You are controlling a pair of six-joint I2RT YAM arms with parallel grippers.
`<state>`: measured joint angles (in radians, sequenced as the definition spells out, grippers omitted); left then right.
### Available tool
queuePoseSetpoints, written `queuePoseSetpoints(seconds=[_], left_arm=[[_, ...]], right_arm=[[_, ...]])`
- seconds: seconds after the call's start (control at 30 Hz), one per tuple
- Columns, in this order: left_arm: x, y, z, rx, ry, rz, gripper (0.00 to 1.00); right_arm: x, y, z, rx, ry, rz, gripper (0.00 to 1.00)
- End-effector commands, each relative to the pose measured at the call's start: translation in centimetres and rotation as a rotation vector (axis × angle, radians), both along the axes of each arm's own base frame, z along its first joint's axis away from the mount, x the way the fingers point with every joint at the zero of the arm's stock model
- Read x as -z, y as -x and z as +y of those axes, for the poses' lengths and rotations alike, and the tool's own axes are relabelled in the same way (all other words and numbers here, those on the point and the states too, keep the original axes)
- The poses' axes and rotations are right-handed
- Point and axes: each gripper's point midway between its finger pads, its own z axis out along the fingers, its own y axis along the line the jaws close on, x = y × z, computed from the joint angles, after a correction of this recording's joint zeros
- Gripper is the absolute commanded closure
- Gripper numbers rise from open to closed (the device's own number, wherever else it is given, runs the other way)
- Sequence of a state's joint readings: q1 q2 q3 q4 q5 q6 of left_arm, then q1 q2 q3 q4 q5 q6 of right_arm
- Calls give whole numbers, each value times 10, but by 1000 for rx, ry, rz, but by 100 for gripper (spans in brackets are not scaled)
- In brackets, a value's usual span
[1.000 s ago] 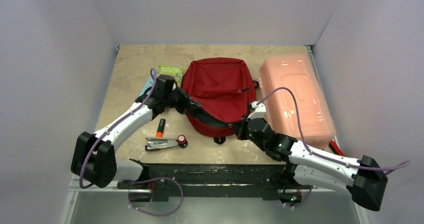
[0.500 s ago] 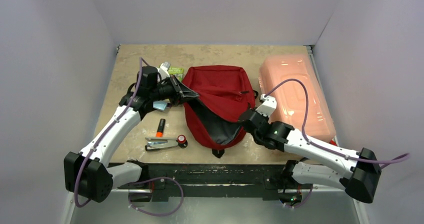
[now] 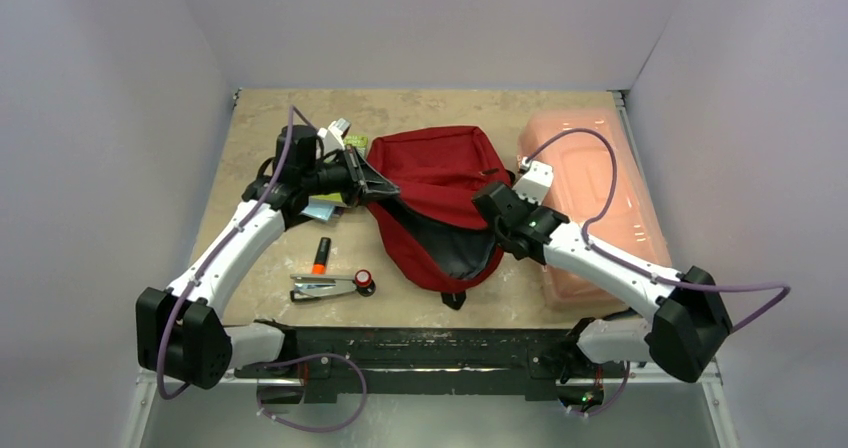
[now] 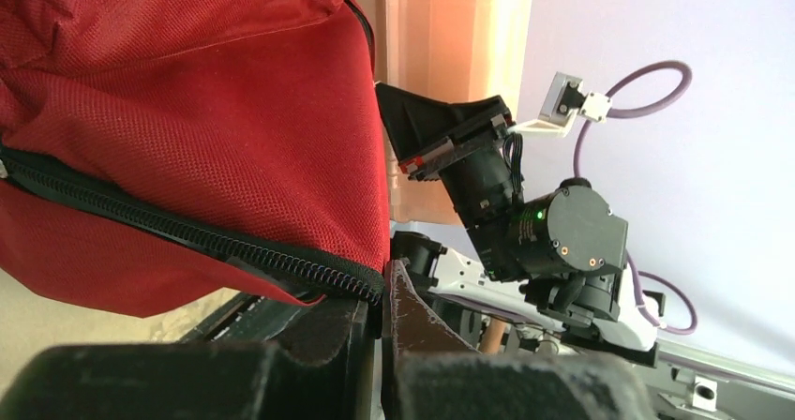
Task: Pack the student bag
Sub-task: Unzip the student bag at the center of the board.
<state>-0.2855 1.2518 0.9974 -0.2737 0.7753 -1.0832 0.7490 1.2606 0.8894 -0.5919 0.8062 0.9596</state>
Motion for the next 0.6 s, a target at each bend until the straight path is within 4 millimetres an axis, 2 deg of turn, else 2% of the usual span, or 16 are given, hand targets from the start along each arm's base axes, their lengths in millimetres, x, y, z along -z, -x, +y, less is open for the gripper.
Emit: queuePoseSetpoints(seconds=[0.0,0.17,0.27,0.4,0.47,0.53,0.57], left_arm=[[-33,-3,2,61,22,-161,100],[-24,-1,3,84,-1,-151,100],[-16,-2,2,73,-15,-139,100],[-3,1,-2,90,-19,-106,100],[3,-1,-3,92,-22,-93,100],[5,-1,-6,102,-17,-80,100],[5,-1,-8,107,-14,-78,100]], right_arm=[[-14,-25,-18,14,177,-38,100],[-8,-38,-23,32,219,-2,100],[-12,-46,-10,-58,210,-21,100],[-19,-46,-1,-133,191,-25,99],[-22,-42,8,-217,170,-18,84],[-23,-33,28,-360,110,-18,61],[-30,-24,46,-463,70,-51,48]])
